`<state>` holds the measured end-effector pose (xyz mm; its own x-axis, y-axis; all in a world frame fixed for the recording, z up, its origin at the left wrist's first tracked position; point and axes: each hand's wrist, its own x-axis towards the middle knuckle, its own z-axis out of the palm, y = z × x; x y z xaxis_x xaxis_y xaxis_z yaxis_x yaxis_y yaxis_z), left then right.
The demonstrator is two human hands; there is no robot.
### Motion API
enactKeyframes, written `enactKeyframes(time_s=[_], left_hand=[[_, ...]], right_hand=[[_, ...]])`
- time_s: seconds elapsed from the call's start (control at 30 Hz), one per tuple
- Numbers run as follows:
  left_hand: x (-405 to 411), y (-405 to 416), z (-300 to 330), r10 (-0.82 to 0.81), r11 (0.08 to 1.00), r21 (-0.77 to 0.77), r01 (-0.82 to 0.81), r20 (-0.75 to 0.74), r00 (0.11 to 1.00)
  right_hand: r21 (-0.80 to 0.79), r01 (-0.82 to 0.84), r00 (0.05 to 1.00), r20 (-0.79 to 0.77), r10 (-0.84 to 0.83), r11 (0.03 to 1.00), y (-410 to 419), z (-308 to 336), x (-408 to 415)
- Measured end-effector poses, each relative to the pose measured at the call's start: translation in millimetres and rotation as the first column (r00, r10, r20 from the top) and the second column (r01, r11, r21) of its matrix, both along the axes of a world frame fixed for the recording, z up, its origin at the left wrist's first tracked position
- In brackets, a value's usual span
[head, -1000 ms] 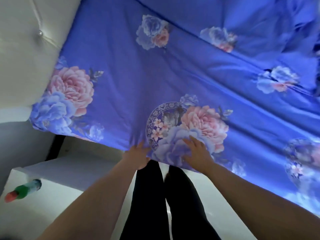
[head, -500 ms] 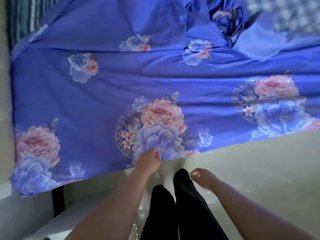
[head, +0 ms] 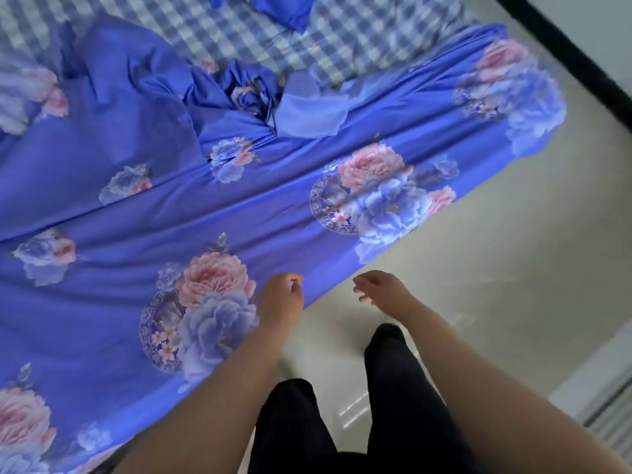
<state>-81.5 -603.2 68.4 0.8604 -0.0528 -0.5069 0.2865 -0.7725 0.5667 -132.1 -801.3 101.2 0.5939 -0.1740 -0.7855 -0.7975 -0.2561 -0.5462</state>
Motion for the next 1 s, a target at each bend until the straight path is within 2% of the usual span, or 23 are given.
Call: enactKeyframes(time_s=[0.1,0.33,0.53,0.7,0.87,1.0], left_hand=[[23.5,-78.1,13.7,-0.018,1.000,0.003,0.018,-0.008,1.000],[72.1,-294.3,53.8,-0.125,0.989,-0.079,0.122,-0.029,0.992],[123.3,-436.8,75.4,-0.196,0.971,-0.145,0.188,-0.040,0.980],[205.0,-546.5,70.5,-0.207,0.970,-0.134,0.201,-0.034,0.978],[290.3,-668.8,88.3,-0.320,0.940,-0.150,0.306,-0.077,0.944],[359.2,-776.4,102.7,-0.353,0.923,-0.174,0.343,-0.034,0.935]], right_hand=[[-0.001,0.079,0.996,0.036,-0.079,0.997,-89.5,14.6,-0.7],[-0.097,0.156,0.979,0.150,-0.141,0.983,-319.9,65.5,34.5],[-0.011,0.348,0.907,0.256,-0.334,0.937,-452.9,91.0,90.5],[0.019,0.299,0.921,0.257,-0.294,0.954,-544.3,86.4,156.9],[-0.010,0.296,0.920,0.271,-0.282,0.955,-655.4,109.3,224.6],[-0.013,0.314,0.909,0.293,-0.296,0.949,-754.0,122.1,274.8]])
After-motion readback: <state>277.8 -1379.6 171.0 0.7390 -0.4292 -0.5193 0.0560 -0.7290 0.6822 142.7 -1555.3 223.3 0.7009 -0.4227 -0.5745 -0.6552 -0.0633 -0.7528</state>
